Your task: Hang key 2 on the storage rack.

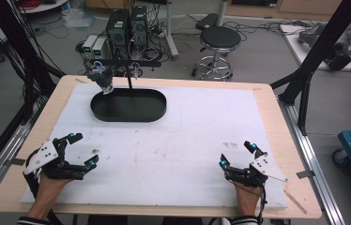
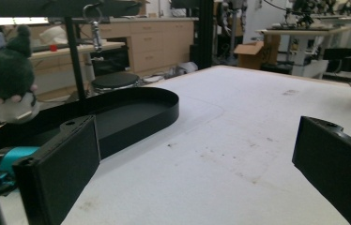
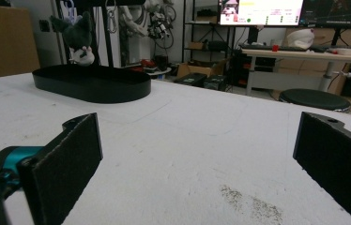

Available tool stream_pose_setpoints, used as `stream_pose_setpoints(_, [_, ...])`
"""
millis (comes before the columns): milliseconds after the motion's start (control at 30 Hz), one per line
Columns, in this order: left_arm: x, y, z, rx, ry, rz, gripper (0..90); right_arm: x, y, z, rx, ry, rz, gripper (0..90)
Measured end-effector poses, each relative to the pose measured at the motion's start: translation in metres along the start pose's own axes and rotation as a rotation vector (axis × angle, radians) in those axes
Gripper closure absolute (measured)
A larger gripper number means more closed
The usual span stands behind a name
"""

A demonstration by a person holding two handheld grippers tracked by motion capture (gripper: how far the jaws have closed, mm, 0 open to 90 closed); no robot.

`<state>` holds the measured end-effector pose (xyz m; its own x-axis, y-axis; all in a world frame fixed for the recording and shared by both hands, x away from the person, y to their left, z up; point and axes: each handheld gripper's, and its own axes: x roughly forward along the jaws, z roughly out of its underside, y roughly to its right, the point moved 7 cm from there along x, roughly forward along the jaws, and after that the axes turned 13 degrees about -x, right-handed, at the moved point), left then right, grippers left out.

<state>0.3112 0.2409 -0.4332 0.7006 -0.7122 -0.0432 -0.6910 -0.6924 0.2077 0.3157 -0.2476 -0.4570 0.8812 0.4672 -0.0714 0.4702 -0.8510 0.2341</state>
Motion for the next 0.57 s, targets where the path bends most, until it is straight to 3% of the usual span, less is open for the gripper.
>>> stream_pose_setpoints(300, [0.002,-0.009,0.018,-0.033,0.018,-0.031,1.7,0.0,0.0,0.0,-0.005,0.001,0.001,0.8])
stream_pose_setpoints(567, [0.002,-0.009,0.019,-0.029,0.037,-0.054,1.7,0.0,0.0,0.0,0.004,0.0,-0.001,0.8])
